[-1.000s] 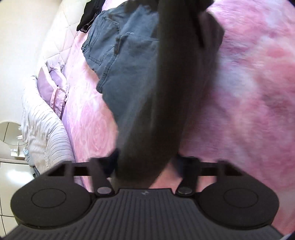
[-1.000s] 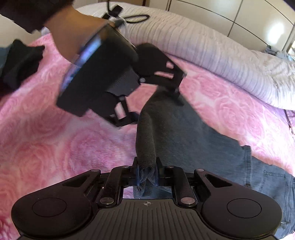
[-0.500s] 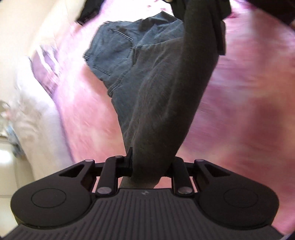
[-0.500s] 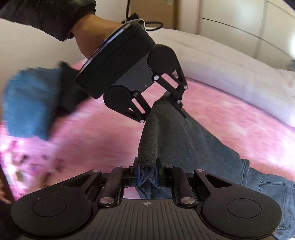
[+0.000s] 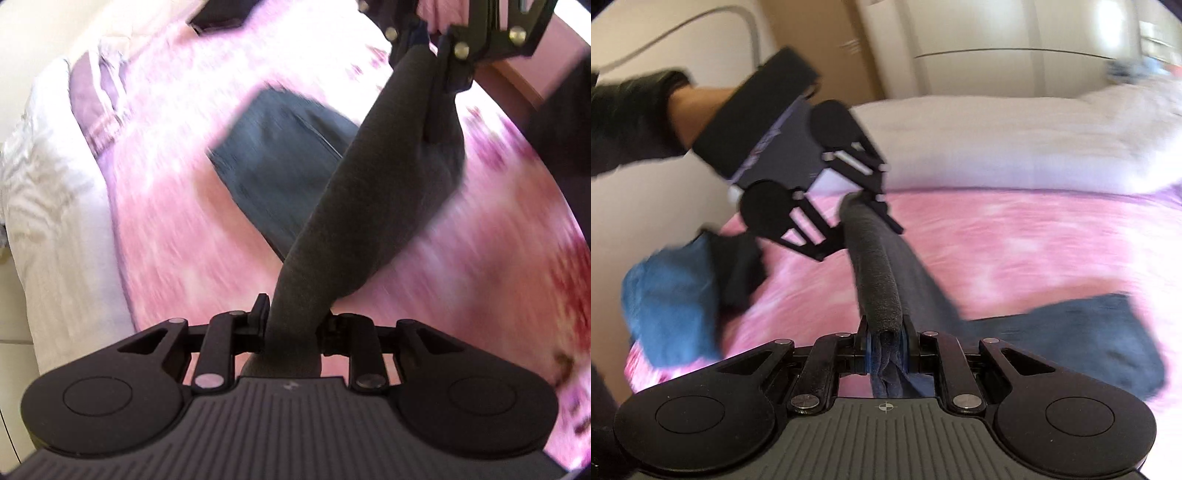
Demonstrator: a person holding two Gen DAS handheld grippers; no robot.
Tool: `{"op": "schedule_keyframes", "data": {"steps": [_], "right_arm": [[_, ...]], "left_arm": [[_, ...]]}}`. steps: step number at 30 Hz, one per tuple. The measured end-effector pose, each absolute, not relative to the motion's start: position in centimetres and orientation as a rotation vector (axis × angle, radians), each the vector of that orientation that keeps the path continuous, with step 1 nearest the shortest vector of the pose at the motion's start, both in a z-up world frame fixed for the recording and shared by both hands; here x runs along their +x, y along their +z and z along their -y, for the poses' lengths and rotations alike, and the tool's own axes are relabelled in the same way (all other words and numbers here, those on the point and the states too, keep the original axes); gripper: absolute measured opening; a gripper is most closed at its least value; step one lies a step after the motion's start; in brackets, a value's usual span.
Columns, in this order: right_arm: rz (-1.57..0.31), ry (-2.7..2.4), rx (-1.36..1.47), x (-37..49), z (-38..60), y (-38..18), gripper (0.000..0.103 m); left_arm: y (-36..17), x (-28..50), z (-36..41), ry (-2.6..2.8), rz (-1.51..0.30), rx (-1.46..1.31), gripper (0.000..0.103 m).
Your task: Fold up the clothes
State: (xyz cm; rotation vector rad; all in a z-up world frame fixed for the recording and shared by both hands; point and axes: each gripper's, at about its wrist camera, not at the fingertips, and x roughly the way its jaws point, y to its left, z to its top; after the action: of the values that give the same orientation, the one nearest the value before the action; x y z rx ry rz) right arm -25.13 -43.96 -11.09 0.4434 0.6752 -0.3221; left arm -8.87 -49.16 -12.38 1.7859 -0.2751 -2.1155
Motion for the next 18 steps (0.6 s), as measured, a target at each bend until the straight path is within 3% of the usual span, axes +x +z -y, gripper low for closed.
{"op": "schedule_keyframes", "data": {"steps": [4,10,11,13,15,18], "right_arm": [[-0.622,-0.402,0.543,-30.8,51.8,-12.4,0.013],[-0.623,-0.507,0.804,-37.8,63.6,-20.9,0.013],[-0.643,-0.519,0.849,-38.6,65.1,-23.0,0.015],[-0.695,-0.555,0.929,-39.9,67.5,-26.6,0.03],[-0.76,-0.621,1.001,-40.9,69.3,-29.4,0.035],[-0.644,-0.67,1.132,-43.0,69.8,-30.3,0.042]], "left_arm": [[-13.7,-16.0,56.1,-2.113,0.22,1.778,0.032],[-19.5,-23.7,66.7,-2.088,-0.11,1.631,0.045],[-20.3,-24.0,68.3,-2.07,-0.206,1.57,0.045],[-21.5,-23.2,70.5,-2.009,-0.426,1.466,0.046],[-22.7,-22.0,72.0,-1.938,-0.613,1.376,0.046],[-24.5,-20.0,72.9,-1.838,-0.808,1.294,0.046]]}}
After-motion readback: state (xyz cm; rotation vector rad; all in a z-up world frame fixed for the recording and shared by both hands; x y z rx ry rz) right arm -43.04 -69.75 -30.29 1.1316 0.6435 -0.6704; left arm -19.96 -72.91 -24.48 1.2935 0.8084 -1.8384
